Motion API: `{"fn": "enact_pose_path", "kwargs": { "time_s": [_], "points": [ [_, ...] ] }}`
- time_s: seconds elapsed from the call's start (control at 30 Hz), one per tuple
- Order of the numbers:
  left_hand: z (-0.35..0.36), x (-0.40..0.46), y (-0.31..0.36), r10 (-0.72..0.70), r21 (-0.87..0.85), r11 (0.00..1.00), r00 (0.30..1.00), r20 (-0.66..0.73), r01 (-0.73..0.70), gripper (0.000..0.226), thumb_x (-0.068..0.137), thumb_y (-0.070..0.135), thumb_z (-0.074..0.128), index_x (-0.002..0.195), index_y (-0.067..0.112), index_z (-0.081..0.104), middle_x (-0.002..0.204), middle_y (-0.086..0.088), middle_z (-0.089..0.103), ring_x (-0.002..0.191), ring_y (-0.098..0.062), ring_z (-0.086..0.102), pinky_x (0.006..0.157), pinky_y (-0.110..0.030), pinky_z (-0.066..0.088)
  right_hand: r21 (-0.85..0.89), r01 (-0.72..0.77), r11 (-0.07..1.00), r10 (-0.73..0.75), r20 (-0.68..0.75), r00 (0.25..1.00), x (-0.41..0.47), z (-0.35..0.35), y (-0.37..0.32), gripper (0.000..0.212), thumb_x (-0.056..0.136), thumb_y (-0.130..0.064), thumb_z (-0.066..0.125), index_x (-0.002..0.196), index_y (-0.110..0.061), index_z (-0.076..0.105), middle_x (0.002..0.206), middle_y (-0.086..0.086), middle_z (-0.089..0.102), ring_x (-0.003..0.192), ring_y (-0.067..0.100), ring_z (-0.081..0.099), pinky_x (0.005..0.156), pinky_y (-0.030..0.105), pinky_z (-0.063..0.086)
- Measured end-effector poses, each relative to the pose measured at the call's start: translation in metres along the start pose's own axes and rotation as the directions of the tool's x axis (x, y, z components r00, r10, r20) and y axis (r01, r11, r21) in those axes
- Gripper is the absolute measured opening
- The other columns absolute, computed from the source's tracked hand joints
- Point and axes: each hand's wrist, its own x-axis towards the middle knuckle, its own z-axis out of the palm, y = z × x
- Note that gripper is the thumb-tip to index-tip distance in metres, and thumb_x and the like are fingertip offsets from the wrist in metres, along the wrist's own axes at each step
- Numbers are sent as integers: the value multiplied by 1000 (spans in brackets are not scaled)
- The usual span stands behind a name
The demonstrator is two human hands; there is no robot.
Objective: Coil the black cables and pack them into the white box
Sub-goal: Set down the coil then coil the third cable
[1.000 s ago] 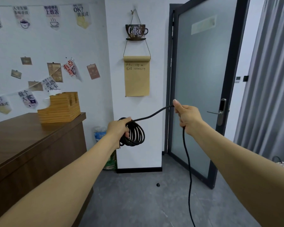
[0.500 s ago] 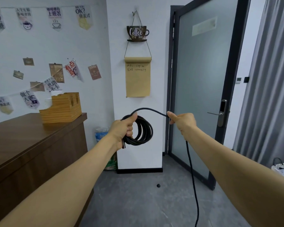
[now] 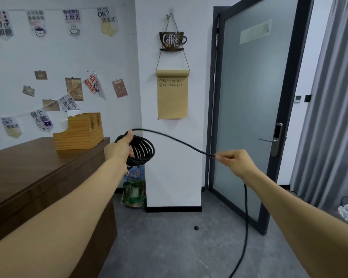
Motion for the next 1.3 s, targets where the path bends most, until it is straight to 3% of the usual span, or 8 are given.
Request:
{"fn": "enact_pose_path", "kwargs": {
  "time_s": [0.1,0.17,0.27,0.33,0.6,0.9,1.1,1.3],
  "points": [
    [14,-10,-3,133,194,972,991,2,-131,53,82,48,67,53,7,50,53,-7,52,53,-18,49,61,-29,42,-429,164,888,-151,65,986,7,26,-26,18,90,-15,57,95,-9,73,101,1,72,91,21,64,75,32,53],
    [20,-13,-4,202,273,940,979,29,-202,55,80,52,66,55,6,50,54,-9,53,52,-19,50,56,-29,41,-747,274,606,-247,151,957,5,41,-43,22,87,-15,52,94,-19,72,101,-1,69,90,23,63,65,30,49],
    [24,-12,-6,220,330,918,975,39,-221,54,80,54,66,64,4,54,57,-9,56,51,-17,51,49,-27,38,-838,455,301,-351,347,870,-4,58,-63,22,88,-19,53,99,-26,70,104,-3,59,94,20,58,60,28,36],
    [24,-10,-8,215,338,917,976,31,-212,52,82,52,64,67,4,54,60,-9,56,53,-18,51,49,-27,38,-791,562,243,-366,462,808,-10,61,-74,16,89,-27,58,100,-26,70,99,-6,55,98,18,53,60,29,32],
    [28,-18,-15,259,468,820,943,208,-329,50,85,51,61,65,5,53,56,-7,55,51,-19,52,50,-27,36,-250,580,776,-336,614,714,-7,55,-103,16,84,-24,69,94,-14,75,71,-13,46,62,-9,47,62,5,36],
    [23,-2,-20,208,452,855,967,147,-253,51,85,51,61,76,0,56,66,-14,58,62,-27,55,58,-30,41,-614,351,707,-59,443,895,22,34,-61,15,85,-31,66,81,-19,74,91,-6,71,92,15,63,87,38,53],
    [23,7,-27,174,525,836,984,20,-159,51,89,52,55,89,1,55,91,-18,67,83,-32,66,59,-30,44,-488,420,765,-53,602,796,9,40,-76,14,86,-25,65,76,-20,71,85,-12,64,78,-1,56,70,16,40],
    [38,-12,-25,178,487,826,951,252,-284,47,85,49,62,73,4,54,60,-8,56,54,-19,53,50,-27,39,-192,372,908,-156,669,727,6,52,-94,16,86,-21,66,70,-21,69,82,-10,68,80,-6,59,87,14,40]
  ]
}}
